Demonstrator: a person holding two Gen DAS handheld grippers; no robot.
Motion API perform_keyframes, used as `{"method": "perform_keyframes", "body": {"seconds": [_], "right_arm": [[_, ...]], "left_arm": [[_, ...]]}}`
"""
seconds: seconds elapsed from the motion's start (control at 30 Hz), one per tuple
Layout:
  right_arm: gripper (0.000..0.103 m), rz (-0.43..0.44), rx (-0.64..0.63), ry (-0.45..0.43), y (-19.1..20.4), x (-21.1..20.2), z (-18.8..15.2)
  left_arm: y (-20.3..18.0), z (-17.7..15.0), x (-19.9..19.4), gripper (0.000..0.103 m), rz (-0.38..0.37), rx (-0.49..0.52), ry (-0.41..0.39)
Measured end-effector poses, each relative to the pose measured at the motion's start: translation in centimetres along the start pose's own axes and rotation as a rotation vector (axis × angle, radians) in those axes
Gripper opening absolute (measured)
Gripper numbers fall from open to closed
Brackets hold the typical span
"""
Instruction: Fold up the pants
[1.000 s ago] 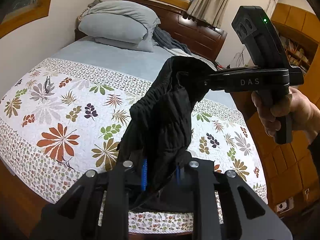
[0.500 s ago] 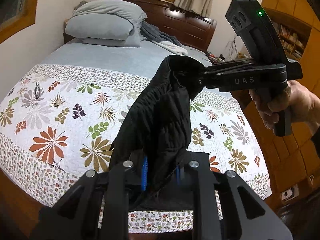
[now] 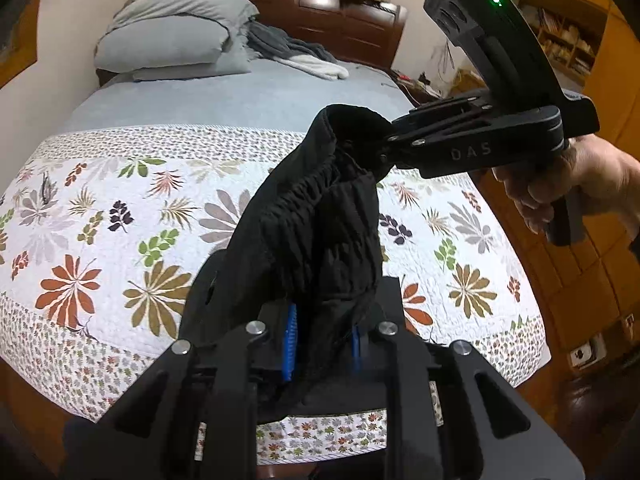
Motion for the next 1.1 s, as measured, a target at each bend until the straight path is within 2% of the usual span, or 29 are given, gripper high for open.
{"method": "perform_keyframes", "body": {"seconds": [0.4, 0.8, 1.1], "right_arm": [[0.026, 0.017, 0.045, 0.005, -2.1, 1.6, -4.8], [0.026, 0.013, 0.065, 0.07, -4.8, 4.3, -11.7], [0.026, 0.008, 0.062, 0.11, -6.1, 6.7, -15.4]], "left_arm": [[-2.5, -2.3, 3.5, 0.019, 0.018, 0.062, 0.058], [-5.3, -6.0, 8.4, 0.019, 0.013, 0.123, 0.145], [-6.5, -8.6, 11.8, 0.019, 0.021, 0.166, 0.209]]}}
Point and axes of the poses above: each gripper's, at about its wrist camera, not at the fingertips, and x roughly the way its jaws point, y to its left, z to its top, the point moved 8 cm from there along x, roughly the way its jaws point, and after that the axes turned 3 degrees about -x, right-handed, at the moved point
